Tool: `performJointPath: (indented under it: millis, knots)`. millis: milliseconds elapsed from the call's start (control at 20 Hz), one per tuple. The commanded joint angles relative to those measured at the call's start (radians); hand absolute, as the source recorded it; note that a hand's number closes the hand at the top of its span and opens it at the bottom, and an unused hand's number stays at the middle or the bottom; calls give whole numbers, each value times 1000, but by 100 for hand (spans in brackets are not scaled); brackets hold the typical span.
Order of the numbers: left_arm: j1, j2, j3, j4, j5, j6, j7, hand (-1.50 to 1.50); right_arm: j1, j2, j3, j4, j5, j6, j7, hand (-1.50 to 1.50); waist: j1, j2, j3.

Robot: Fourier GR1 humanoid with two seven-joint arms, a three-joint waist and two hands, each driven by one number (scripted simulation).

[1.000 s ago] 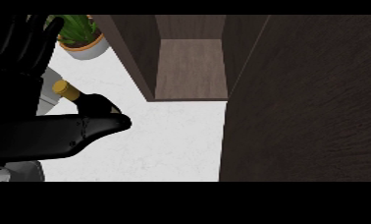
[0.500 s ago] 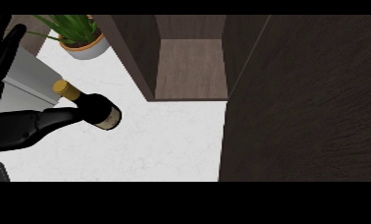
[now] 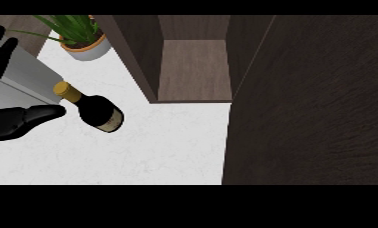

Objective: Pick up the wine, place it into the cabinet and close the cabinet

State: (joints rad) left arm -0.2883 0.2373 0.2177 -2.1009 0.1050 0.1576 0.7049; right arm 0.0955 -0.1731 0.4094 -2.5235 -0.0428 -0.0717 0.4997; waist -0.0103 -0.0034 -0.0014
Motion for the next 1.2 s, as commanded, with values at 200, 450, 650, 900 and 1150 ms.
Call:
performJointPath:
  millis: [200, 450, 650, 900, 1150]
  knots:
    - [143, -40, 44, 88, 61, -74, -158, -150, -9, -32, -46, -217, -38, -17, 119, -150, 5, 1, 0]
    - [162, -24, 66, 255, 77, -162, -304, -150, 13, -24, -14, -219, -22, -27, 107, -150, -3, 2, 0]
    - [171, -26, 80, 305, 84, -183, -364, -150, -14, -39, -56, -216, -49, -11, 107, -150, 2, 2, 1]
    - [133, -78, 30, 466, 13, -163, -478, -150, -19, -32, -38, -220, -31, -30, 119, -150, -8, 3, 0]
    - [133, -37, 81, 605, 17, -198, -561, -150, 62, -36, 35, -240, 20, -38, 76, -150, -12, 1, 0]
